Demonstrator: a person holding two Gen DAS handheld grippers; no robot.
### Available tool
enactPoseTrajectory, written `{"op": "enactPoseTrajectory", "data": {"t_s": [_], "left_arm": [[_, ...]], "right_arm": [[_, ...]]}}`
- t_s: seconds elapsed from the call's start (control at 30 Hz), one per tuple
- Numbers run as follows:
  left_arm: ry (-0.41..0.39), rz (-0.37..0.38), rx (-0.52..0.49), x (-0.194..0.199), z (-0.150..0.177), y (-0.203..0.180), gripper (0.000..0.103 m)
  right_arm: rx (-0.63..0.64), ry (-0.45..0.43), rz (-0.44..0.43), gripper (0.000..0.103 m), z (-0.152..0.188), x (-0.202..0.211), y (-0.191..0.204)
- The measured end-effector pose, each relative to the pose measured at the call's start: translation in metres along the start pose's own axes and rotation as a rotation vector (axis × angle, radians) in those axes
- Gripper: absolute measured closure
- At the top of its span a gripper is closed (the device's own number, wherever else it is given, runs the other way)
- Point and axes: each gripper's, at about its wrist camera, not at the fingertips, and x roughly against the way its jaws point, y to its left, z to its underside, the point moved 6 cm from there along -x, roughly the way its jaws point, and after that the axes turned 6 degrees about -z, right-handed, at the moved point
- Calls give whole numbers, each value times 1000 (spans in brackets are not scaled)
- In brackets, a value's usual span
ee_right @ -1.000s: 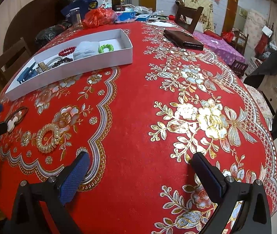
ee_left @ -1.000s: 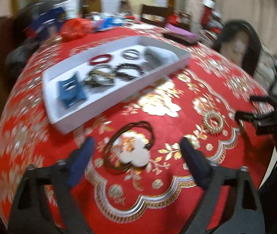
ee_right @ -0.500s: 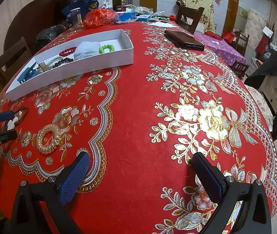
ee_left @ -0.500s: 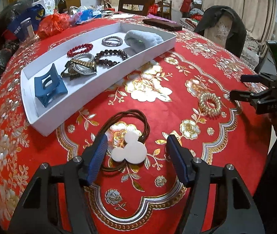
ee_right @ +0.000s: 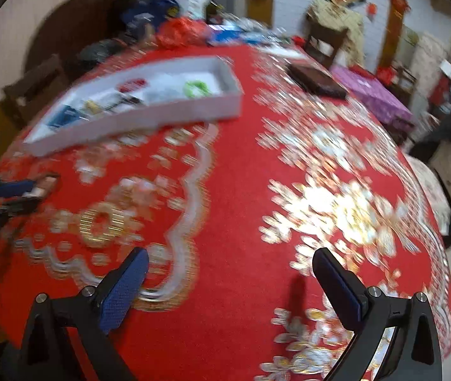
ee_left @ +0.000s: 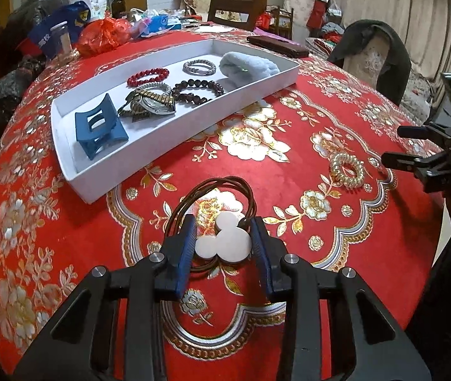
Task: Organize jewelry
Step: 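Grasp the black hair tie with the white Mickey charm with the left tool, then grasp the gold spiral coil hair tie with the right tool while the left tool holds the Mickey hair tie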
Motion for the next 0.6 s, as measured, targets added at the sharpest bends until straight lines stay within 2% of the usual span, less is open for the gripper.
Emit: {"op": "enactPoseTrajectory", "data": {"t_s": [0.1, 0.2, 0.3, 0.4, 0.6], "left_arm": [[1, -6, 2, 0, 1, -1, 70], [1, -12, 22, 0, 1, -1, 70], [-16, -19, 54, 2, 3, -1, 70], [-27, -32, 53, 3, 5, -3, 70], [-27, -26, 59, 3, 5, -3, 70]], "right_arm": [[47, -30, -98, 0, -3, 6, 23], [110, -11, -173, 1, 0, 0, 48], [163, 22, -161, 3, 1, -13, 65], [179, 54, -155, 13, -2, -29, 73], [192, 49, -148, 25, -13, -39, 76]]}}
